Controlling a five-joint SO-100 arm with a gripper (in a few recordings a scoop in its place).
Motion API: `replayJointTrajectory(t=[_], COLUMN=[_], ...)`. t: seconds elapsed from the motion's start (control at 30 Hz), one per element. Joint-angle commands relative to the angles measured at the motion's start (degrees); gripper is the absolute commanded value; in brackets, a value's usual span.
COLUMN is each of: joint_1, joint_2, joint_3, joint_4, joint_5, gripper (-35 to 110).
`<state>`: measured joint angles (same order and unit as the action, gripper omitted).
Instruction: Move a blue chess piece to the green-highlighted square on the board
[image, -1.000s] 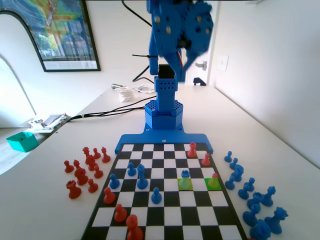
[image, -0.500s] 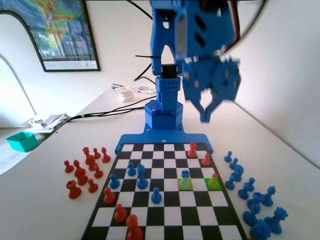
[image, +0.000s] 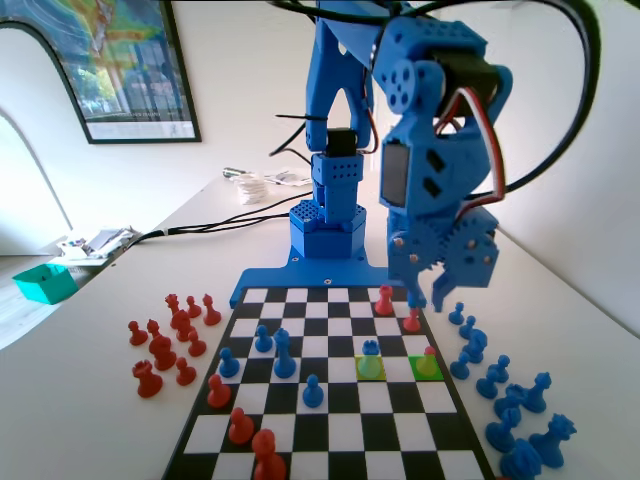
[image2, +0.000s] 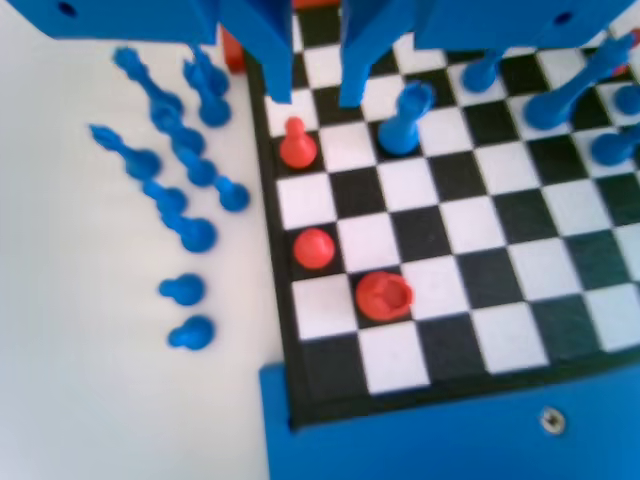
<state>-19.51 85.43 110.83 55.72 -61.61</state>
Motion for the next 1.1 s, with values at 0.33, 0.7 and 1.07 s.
replayJointTrajectory(t=[0.33,0.7,1.07], joint_1=[-0.7,0.18,1.23], joint_2=[-5.89,-10.99,-14.5], joint_3=[-6.59,-12.04,-9.93], joint_4=[-2.46,-1.76,-4.31], joint_5=[-3.69,-4.75,-6.06], gripper=[14,14,14])
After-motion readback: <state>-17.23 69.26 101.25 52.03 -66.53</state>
